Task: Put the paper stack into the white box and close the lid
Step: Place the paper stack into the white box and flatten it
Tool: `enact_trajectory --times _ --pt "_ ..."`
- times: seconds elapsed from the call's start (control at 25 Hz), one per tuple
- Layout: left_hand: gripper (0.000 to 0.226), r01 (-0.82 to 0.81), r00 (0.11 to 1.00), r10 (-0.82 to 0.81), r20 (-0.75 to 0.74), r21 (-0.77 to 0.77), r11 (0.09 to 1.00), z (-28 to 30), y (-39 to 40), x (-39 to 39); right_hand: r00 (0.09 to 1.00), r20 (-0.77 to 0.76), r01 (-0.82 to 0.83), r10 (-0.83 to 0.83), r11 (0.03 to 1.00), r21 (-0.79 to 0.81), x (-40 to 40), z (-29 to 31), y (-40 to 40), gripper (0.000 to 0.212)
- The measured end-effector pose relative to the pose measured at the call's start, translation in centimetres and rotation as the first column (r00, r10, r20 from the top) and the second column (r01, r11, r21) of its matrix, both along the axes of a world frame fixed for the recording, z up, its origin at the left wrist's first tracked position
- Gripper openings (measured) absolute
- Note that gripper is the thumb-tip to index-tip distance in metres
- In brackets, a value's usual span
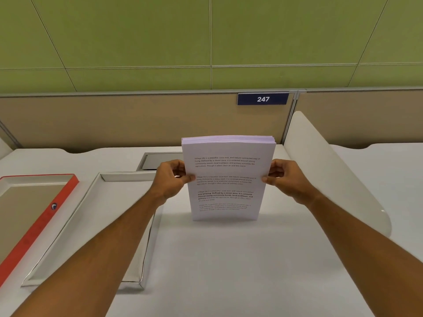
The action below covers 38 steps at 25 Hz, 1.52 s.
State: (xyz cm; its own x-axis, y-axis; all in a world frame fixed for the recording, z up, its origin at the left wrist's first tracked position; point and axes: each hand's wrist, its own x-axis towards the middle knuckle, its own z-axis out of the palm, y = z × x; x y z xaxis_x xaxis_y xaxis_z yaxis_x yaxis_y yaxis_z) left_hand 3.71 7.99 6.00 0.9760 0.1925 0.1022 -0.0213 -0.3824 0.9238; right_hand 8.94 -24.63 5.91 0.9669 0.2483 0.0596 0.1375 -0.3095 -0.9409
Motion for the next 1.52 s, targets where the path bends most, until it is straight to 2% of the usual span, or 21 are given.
enact_trajectory --times 0.16,0.32,0.48,0.8,1.04,1.36,1.52 --pt "0.025 0.008 1.000 -0.008 0.013 -0.004 1.000 0.4 0.5 0.1 0.999 0.047 -0.013 0.011 0.999 0.032 0.2 0.6 -0.1 0.019" --pt "0.027 -0.002 1.000 0.002 -0.017 0.005 1.000 -0.3 0.1 -0.3 0.999 0.030 -0.036 0.035 0.999 0.011 -0.1 -0.4 0.3 0.031" --pt "0.027 0.001 1.000 -0.001 -0.003 0.009 1.000 -0.2 0.4 -0.2 0.998 0.048 -0.029 0.028 1.000 0.009 0.4 -1.0 0.3 0.031" --pt "0.031 -0.021 0.997 0.022 -0.076 0.009 1.000 -1.8 0.4 -0.4 0.999 -0.034 -0.027 0.028 0.999 0.038 0.3 -2.9 0.3 0.027" --pt "0.030 -0.039 0.994 0.032 -0.105 -0.062 0.997 -2.0 0.6 -0.2 0.999 -0.037 0.036 -0.033 0.996 0.083 -0.2 -3.5 0.4 0.015" --pt "0.027 -0.037 0.998 0.020 -0.065 -0.263 0.964 0.7 1.8 -1.7 0.995 -0.082 -0.037 0.056 0.974 0.224 -0.5 -0.1 1.3 0.024" --pt "0.025 -0.088 0.996 0.080 -0.036 -0.289 0.953 2.8 3.1 -3.4 0.991 -0.107 -0.048 0.079 0.963 0.266 -1.0 2.0 3.5 0.015"
